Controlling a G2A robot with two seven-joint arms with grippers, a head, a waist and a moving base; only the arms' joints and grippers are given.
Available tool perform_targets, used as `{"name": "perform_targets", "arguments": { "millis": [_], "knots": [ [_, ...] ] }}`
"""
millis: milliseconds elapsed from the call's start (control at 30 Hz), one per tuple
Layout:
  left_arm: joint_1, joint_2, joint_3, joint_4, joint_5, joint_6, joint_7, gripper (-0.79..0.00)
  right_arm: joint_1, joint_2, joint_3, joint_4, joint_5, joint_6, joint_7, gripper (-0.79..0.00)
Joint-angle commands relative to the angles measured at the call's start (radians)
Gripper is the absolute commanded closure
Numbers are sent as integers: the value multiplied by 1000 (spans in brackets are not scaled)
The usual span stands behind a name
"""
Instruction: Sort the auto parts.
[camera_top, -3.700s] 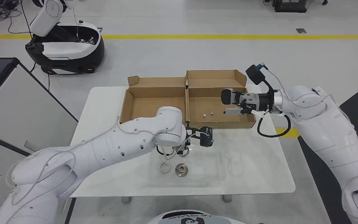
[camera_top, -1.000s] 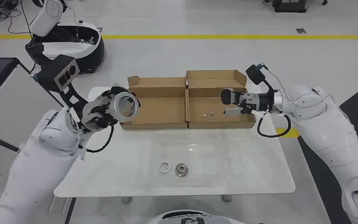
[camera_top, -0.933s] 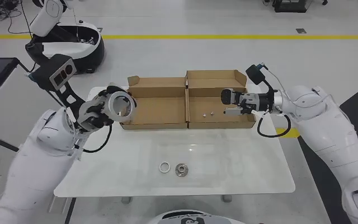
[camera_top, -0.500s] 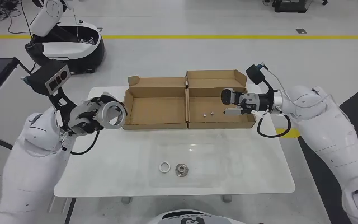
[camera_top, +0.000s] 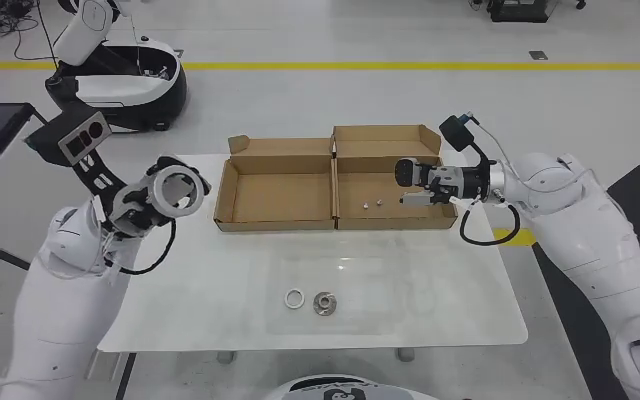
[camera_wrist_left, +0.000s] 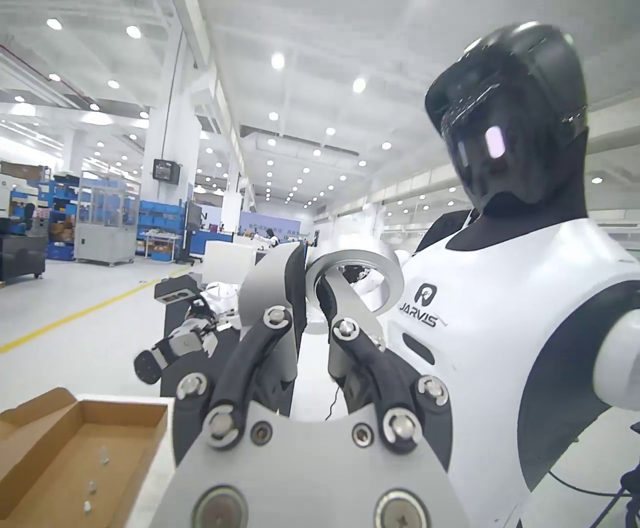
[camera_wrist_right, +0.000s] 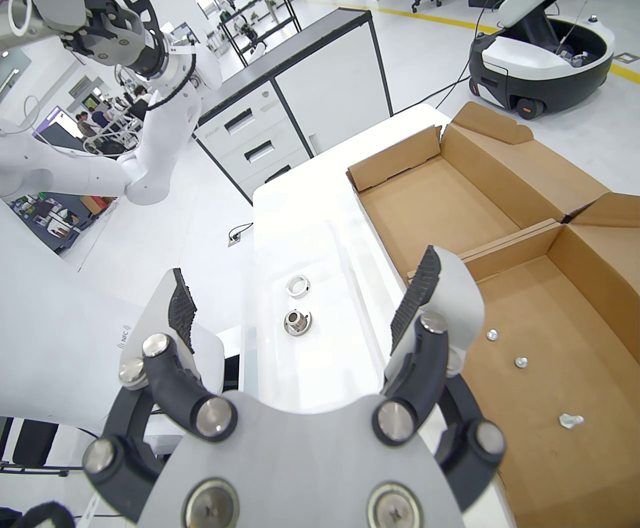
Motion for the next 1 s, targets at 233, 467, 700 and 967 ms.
{"name": "perform_targets", "arguments": {
  "millis": [233, 467, 700, 967],
  "knots": [
    [-1, -10, -5, -2, -43, 0, 0, 0, 0, 0, 0, 0, 0, 0, 0, -785],
    [-1, -10, -5, -2, -43, 0, 0, 0, 0, 0, 0, 0, 0, 0, 0, -785],
    [-8, -17, -1, 4, -32, 0, 0, 0, 0, 0, 0, 0, 0, 0, 0, -785],
    [-5, -40, 2, 16, -13, 0, 0, 0, 0, 0, 0, 0, 0, 0, 0, -785]
  ]
}}
